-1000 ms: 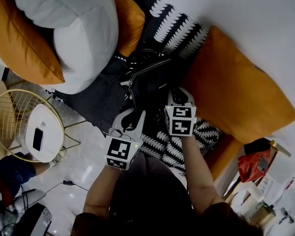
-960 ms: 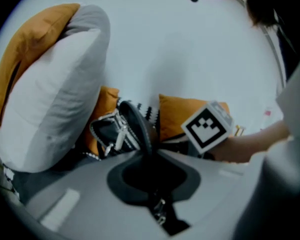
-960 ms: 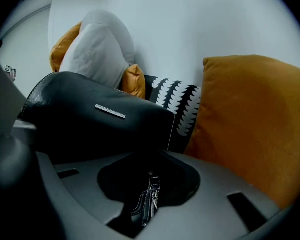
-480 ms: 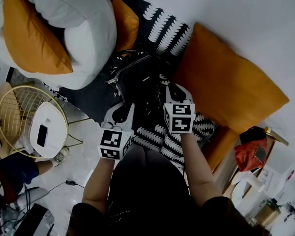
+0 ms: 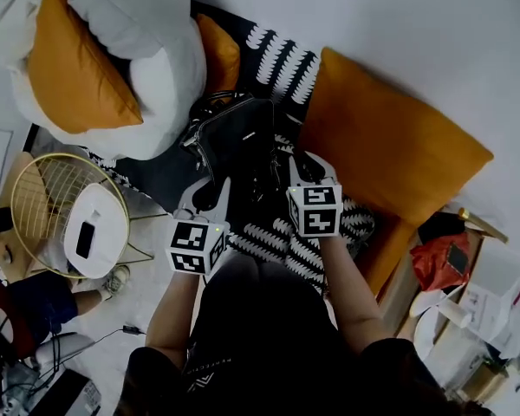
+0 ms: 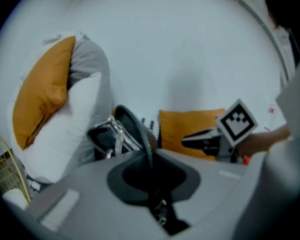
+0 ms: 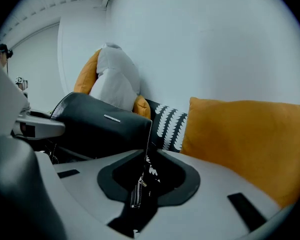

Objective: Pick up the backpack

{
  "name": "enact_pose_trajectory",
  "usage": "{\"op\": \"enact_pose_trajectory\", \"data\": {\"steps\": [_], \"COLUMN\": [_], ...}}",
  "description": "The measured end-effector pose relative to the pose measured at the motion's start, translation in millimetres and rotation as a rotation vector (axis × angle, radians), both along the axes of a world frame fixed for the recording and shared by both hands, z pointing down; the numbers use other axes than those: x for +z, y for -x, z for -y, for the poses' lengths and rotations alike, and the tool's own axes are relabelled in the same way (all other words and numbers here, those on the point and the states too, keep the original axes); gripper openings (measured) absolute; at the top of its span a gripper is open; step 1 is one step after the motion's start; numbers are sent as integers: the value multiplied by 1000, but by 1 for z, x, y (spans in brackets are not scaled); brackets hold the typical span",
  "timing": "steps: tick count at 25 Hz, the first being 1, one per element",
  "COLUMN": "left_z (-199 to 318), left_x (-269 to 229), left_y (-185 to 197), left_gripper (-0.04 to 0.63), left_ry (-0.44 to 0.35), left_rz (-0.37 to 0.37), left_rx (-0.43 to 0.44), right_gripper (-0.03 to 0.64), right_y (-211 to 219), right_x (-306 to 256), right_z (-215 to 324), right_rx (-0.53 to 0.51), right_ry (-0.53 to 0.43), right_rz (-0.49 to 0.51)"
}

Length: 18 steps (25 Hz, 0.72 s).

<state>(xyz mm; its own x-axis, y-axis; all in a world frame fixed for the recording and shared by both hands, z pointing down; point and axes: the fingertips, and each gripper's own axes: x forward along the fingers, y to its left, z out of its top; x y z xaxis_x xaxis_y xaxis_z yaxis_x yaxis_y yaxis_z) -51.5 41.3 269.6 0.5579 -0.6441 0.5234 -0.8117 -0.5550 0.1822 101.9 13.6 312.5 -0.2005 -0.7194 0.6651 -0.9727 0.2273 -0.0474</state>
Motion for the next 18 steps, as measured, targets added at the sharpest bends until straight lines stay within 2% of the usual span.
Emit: {"op": "enact_pose_trajectory", "data": {"steps": [18], "left_z": [-21], "left_x": [-66], "left_y": [8], "left_gripper": [28], "left_ry": [-43], "left_rz": [-10], "left_rx": [-12], "right_gripper": [48], "right_y": [0], "right_x": [-70], "right_z": [-33], "right_rx": [8], "right_ry": [-70], "right_rz": [42]}}
